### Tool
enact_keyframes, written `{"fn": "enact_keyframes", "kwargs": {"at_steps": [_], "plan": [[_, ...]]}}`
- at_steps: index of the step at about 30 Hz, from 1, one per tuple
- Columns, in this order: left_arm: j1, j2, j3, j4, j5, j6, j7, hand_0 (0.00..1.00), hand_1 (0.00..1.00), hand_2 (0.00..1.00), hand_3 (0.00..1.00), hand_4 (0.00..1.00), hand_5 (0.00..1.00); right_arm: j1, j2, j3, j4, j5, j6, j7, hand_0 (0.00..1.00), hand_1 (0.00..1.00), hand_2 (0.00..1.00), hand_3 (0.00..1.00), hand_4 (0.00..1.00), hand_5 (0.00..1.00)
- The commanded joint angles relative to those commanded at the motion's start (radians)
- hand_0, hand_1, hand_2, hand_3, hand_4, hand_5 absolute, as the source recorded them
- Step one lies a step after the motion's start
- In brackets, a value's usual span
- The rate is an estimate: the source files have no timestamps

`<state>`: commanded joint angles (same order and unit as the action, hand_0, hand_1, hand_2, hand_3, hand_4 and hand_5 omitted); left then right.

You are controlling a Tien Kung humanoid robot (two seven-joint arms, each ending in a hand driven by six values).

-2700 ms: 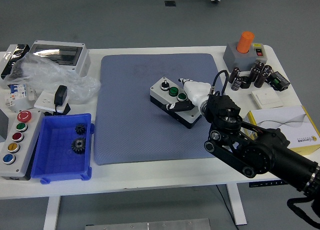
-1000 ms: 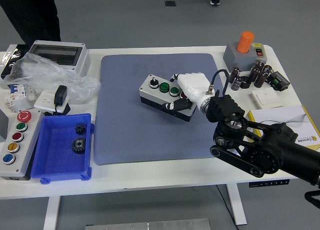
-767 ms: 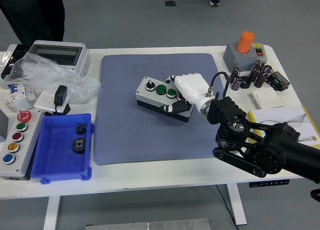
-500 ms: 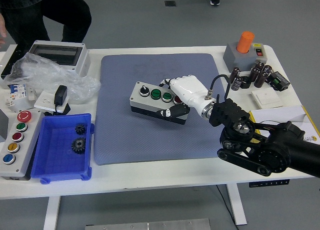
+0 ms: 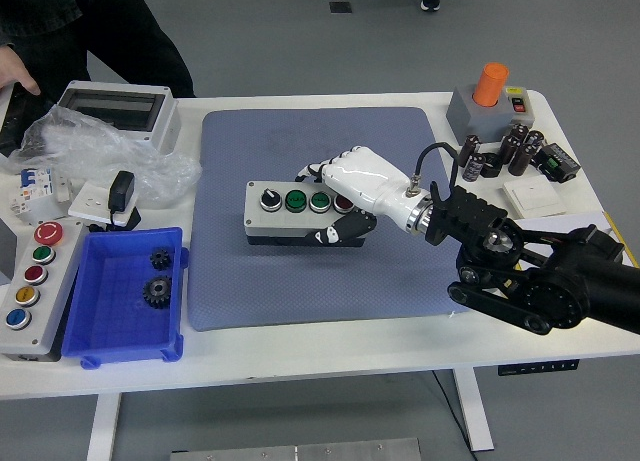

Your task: Pick up the button,place it on the desk,press the button,press the button

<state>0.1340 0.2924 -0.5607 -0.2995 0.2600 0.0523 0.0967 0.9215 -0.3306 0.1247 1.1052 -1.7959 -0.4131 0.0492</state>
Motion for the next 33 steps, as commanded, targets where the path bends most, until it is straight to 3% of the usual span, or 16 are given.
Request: {"fn": "enact_keyframes", "kwargs": {"at_steps": [10, 24, 25, 33], "plan": [[-0.001, -0.001, 0.002, 0.0, 0.0, 0.0, 0.0, 0.657, 0.693, 0.698, 0.817, 0.908, 0.49, -0.002, 0.023, -0.02, -0.105, 0.013, -0.017, 0.064, 0.529, 0.512, 0.421, 0.394, 0.527, 0.002], [-0.001, -0.001, 0.003, 0.001, -0.001, -0.001, -0.002, 0.655, 0.692, 0.698, 0.816, 0.909, 0.49, -0.001, 0.033, -0.052, -0.142, -0.017, -0.005, 0.017, 0.539, 0.519, 0.427, 0.389, 0.531, 0.002], [-0.001, 0.0, 0.002, 0.001, -0.001, -0.001, -0.002, 0.654, 0.692, 0.697, 0.816, 0.91, 0.492, -0.001, 0.034, -0.053, -0.145, -0.018, -0.004, 0.015, 0.559, 0.556, 0.467, 0.393, 0.558, 0.002], [-0.002, 0.0, 0.001, 0.001, 0.001, -0.001, -0.002, 0.654, 0.692, 0.697, 0.816, 0.91, 0.493, -0.002, 0.033, -0.051, -0.152, -0.027, 0.01, 0.001, 0.562, 0.57, 0.508, 0.395, 0.555, 0.002]]}}
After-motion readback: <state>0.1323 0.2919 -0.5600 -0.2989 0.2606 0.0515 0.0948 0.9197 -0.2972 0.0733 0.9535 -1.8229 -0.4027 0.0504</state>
